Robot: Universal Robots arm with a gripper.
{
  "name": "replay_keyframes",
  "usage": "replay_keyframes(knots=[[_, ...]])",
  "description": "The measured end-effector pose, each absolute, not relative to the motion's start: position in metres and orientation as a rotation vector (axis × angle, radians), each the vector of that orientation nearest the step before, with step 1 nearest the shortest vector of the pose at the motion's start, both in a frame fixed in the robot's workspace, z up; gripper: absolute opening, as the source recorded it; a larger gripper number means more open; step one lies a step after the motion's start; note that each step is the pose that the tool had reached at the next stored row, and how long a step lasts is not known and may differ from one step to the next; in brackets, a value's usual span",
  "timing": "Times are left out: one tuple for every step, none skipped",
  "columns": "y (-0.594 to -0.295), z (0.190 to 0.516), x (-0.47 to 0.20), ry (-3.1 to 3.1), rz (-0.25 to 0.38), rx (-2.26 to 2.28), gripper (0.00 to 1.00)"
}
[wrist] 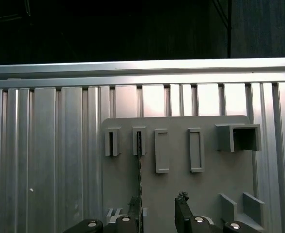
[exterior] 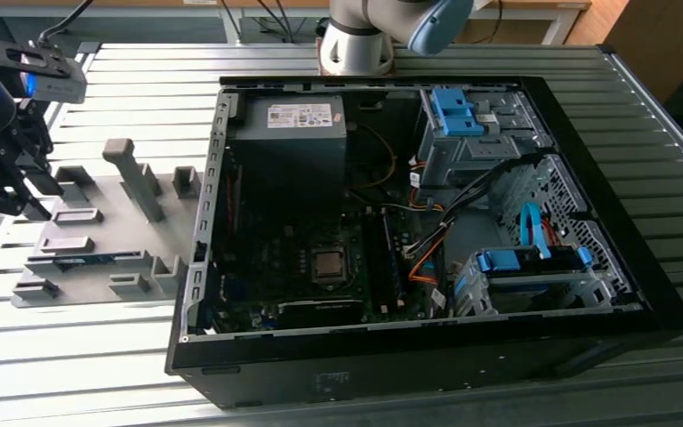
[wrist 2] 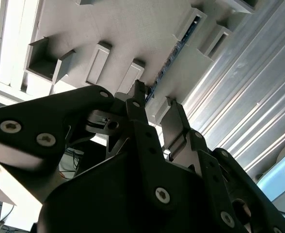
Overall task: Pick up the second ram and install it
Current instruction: 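Pick up the second ram and move it above second insertion slot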
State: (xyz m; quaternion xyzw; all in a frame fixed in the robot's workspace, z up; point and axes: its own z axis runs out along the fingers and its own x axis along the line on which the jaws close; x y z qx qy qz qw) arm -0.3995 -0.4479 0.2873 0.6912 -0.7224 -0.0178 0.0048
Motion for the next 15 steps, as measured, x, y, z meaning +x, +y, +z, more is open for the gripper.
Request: replay_keyframes(knots=[[-0.448,0.287,-0.399,-2.263,-0.056,2.165,0.41],[-0.448,0.287,-0.399,-2.263,-0.056,2.165,0.41],[-0.448,0.287,-0.399,-2.262,-0.056,2.165,0.41],[-0.448,0.287,-0.399,-2.263,-0.056,2.165,0.41],[-0.448,0.286,-0.399,-2.263,-0.056,2.165,0.41],[-0.448,0.285,-0.399,-2.263,-0.056,2.165,0.41],[-0.448,0.283,-0.399,-2.263,-0.056,2.165,0.41],[-0.449,0.281,-0.399,-2.262,-0.056,2.165,0.41],[-0.45,0.279,-0.399,-2.262,-0.056,2.165,0.41],[-0.451,0.278,-0.399,-2.263,-0.056,2.165,0.41],[-0.451,0.276,-0.399,-2.263,-0.055,2.165,0.41],[-0.452,0.274,-0.399,-2.263,-0.056,2.165,0.41],[-0.453,0.272,-0.399,-2.263,-0.056,2.165,0.41],[-0.453,0.27,-0.399,-2.263,-0.056,2.165,0.41],[-0.454,0.269,-0.399,-2.263,-0.056,2.165,0.41]])
